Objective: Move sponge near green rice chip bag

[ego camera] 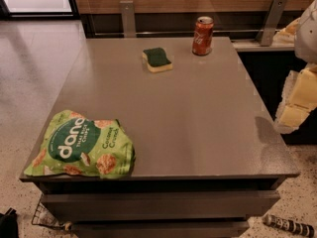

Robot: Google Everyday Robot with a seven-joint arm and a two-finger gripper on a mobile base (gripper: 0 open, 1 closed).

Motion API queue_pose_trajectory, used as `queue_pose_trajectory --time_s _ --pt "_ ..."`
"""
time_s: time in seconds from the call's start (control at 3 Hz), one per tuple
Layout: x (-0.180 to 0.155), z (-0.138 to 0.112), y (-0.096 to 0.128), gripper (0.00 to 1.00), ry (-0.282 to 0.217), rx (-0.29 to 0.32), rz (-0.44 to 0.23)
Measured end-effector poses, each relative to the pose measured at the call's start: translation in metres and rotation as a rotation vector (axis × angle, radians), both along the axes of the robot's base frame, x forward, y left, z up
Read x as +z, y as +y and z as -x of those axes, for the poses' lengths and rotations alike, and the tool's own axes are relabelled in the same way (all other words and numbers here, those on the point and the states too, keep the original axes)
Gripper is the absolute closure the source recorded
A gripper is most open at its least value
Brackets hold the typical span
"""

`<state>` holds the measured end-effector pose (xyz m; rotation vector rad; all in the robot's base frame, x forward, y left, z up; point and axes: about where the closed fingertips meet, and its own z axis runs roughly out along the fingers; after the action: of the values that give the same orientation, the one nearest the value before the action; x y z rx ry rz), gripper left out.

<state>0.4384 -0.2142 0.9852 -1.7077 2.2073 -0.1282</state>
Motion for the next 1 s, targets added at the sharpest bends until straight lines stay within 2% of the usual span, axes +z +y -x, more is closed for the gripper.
queue_pose_trajectory --time_s 0.33,0.67,1.0 --pt "0.000 -0.002 0.000 0.00 -0.003 -0.001 -0.009" --pt "-0.006 -0.028 0.003 0.00 -0.046 -0.019 -0.154" --pt "-0.014 -0.089 0.018 0.00 -0.120 -0.059 -0.414"
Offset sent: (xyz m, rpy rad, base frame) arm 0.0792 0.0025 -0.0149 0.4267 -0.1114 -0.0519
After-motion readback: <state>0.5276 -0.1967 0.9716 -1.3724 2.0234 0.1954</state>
